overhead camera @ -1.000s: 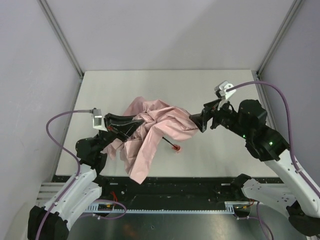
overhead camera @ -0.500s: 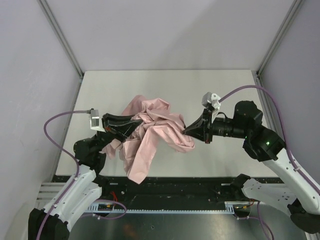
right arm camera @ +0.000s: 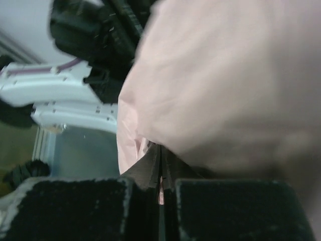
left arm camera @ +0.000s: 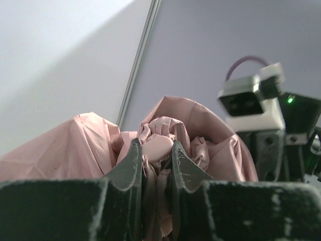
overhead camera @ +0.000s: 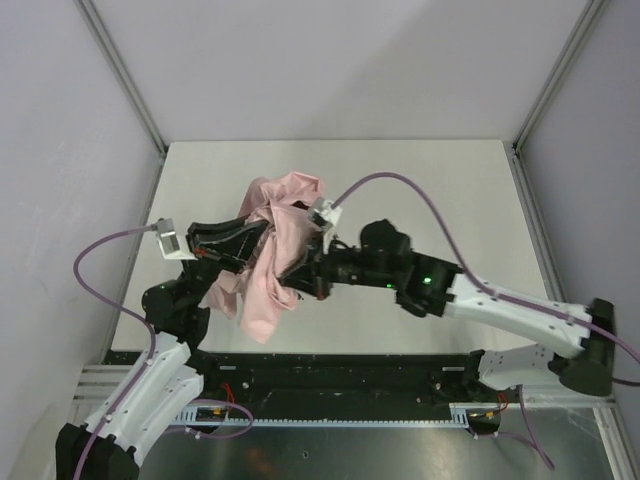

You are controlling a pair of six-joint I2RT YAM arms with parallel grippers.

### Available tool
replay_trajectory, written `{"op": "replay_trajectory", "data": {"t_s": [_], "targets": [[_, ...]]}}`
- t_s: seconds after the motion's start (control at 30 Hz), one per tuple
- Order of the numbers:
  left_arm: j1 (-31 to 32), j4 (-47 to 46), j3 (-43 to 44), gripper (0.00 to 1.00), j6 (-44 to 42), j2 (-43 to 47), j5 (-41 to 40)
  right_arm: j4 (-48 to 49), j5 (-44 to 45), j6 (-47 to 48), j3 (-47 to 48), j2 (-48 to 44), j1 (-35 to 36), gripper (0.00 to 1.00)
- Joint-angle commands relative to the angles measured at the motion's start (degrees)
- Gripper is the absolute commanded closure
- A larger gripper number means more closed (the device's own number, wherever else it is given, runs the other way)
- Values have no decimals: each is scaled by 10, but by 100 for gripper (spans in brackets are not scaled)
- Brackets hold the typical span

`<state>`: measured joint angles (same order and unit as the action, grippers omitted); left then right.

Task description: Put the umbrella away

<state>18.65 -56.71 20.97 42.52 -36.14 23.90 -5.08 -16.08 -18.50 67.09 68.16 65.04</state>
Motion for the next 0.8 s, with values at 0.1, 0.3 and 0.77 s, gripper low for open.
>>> {"op": "replay_trajectory", "data": {"t_s": [0.1,0.3,0.77], "targets": [[0,-75,-1,100,18,11,-29,157,53,-104,-2,79,23,100],[0,-116,-20,100,7,0,15,41,32,-3,-1,34,26,70],[0,-131,-15,100,7,-35,111,-268,164,155,13,-131,-43,12]]}}
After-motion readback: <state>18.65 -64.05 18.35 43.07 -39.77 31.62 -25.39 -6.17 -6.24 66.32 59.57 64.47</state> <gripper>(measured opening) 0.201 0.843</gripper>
